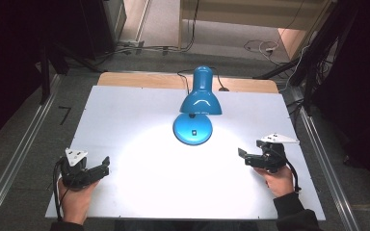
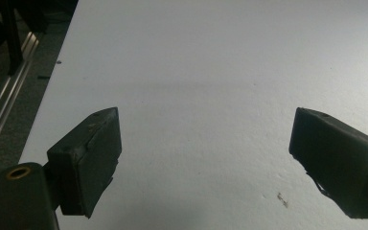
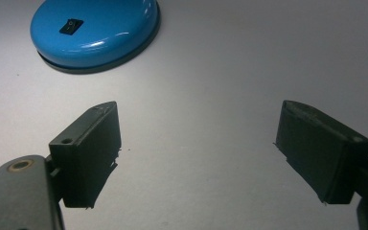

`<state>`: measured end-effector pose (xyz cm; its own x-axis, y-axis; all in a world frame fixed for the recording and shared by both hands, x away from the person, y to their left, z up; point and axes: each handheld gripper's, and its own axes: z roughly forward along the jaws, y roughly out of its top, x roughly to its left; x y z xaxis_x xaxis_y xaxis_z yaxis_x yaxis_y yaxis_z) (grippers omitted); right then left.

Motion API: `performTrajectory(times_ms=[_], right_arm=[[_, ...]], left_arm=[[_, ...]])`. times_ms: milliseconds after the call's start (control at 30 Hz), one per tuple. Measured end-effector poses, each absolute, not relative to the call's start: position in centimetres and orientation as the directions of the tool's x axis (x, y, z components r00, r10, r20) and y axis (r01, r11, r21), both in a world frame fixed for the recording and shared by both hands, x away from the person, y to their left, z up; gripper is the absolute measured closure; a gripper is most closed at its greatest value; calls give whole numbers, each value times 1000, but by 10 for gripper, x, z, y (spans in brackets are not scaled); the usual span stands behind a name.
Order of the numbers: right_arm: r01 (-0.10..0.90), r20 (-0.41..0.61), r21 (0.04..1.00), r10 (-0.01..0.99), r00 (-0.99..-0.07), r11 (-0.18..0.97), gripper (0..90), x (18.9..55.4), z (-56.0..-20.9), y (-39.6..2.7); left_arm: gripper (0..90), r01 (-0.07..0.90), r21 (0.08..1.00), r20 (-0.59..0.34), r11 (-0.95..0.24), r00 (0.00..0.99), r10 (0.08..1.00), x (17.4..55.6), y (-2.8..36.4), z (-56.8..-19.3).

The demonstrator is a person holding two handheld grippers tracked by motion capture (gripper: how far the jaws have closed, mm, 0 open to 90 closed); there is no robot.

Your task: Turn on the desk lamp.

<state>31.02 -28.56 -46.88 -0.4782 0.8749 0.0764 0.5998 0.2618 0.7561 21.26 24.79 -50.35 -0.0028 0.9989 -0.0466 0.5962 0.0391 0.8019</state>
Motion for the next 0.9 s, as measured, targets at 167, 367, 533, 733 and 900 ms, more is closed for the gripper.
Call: performTrajectory(times_ms=[167, 367, 533, 733, 900], right_arm=[[606, 78, 754, 882, -464, 252, 142, 308, -469, -293], [609, 74, 754, 890, -450, 246, 142, 305, -470, -304], [614, 76, 754, 899, -432, 231, 142, 301, -470, -315], [628, 80, 752, 917, -392, 203, 141, 294, -472, -335], [659, 28, 728, 951, -308, 192, 98, 290, -484, -363]], left_arm=[[114, 596, 802, -46, 39, -3, 999, 213, 248, -504], [114, 597, 801, -45, 37, -2, 999, 213, 248, -504], [114, 597, 801, -46, 39, -4, 999, 213, 248, -504], [114, 598, 801, -47, 42, -7, 999, 213, 248, -504], [114, 597, 801, -46, 40, -6, 999, 212, 248, -504]])
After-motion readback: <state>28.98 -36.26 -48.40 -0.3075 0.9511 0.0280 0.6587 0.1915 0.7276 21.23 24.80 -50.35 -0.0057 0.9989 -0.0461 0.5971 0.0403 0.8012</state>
